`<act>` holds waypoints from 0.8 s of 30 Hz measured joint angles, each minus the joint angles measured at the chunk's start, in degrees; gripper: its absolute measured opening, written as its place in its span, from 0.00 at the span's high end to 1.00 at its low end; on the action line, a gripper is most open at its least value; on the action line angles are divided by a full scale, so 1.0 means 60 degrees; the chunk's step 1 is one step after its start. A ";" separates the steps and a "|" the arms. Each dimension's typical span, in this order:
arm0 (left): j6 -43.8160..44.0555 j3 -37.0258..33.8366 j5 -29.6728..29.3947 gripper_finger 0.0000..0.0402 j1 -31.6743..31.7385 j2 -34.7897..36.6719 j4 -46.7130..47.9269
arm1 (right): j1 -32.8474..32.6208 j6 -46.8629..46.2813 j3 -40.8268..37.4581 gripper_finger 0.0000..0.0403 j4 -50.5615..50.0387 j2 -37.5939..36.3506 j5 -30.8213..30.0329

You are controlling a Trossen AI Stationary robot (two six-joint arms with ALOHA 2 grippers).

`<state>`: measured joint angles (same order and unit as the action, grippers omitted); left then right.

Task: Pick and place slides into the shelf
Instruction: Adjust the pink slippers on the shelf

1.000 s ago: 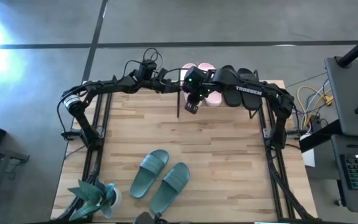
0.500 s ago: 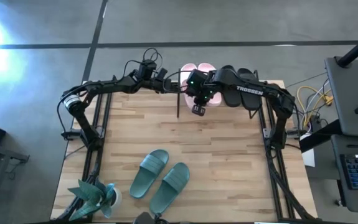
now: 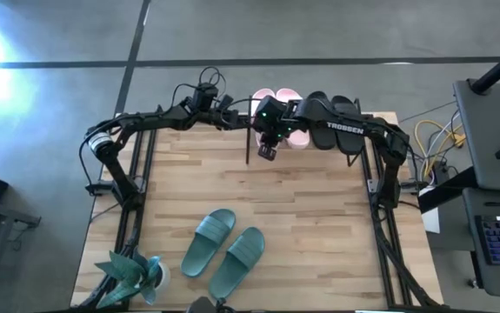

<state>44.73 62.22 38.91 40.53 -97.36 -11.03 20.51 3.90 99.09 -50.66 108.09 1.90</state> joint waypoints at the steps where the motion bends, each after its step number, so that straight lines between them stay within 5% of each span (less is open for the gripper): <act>1: 0.0000 0.0000 0.0001 0.98 0.0000 0.0000 0.0000 | 0.0001 -0.0033 0.0000 0.97 0.0088 0.0001 0.0003; 14: 0.0011 0.0000 -0.0030 0.98 -0.0015 -0.0007 -0.0029 | -0.0040 -0.0401 0.0528 0.97 0.0077 -0.0548 -0.0058; 19: 0.0007 0.0000 -0.0024 0.98 -0.0015 -0.0011 -0.0025 | 0.0064 -0.0190 0.0782 0.97 -0.1814 -0.1023 -0.1659; 24: 0.0000 -0.0004 -0.0021 0.98 -0.0015 -0.0015 -0.0066 | 0.0549 -0.0253 0.0464 0.97 -0.3439 -0.1075 -0.2066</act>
<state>44.73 62.19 38.79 40.45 -97.45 -11.42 23.81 2.38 101.87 -71.29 101.65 -10.49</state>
